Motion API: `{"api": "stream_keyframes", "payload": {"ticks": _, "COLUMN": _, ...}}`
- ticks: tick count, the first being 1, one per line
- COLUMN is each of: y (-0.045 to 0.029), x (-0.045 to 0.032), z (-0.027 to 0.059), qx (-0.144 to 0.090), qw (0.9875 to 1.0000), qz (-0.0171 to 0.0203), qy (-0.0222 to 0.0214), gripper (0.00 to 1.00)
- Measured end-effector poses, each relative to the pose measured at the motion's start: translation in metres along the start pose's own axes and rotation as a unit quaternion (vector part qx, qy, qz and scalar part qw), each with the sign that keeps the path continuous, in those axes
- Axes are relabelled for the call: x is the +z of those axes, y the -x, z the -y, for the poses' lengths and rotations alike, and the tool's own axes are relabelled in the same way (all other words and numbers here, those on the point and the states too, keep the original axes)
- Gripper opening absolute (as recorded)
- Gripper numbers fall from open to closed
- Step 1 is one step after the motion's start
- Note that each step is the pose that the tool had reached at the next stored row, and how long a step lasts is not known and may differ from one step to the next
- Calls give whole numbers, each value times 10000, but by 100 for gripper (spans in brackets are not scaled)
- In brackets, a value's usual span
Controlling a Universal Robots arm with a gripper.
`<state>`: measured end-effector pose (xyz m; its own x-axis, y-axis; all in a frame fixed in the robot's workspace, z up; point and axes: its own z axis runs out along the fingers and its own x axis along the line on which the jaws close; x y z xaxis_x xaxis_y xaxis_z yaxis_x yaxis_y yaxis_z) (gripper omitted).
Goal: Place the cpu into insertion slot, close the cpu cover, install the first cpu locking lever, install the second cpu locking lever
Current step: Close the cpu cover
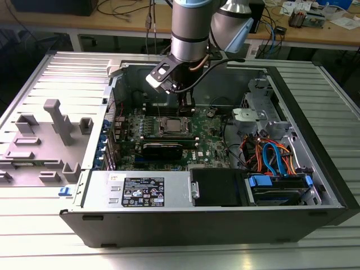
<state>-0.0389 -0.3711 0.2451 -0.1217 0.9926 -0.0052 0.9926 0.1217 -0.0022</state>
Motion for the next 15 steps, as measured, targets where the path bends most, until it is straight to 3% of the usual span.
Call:
{"api": "stream_keyframes", "payload": {"ticks": 5, "y": -1, "x": 0, "z": 9, "qx": 1, "qw": 10000, "qz": 0, "qy": 0, "gripper": 11}}
{"api": "stream_keyframes", "payload": {"ticks": 15, "y": -20, "x": 13, "z": 166, "qx": 0, "qw": 10000, "qz": 0, "qy": 0, "gripper": 11}}
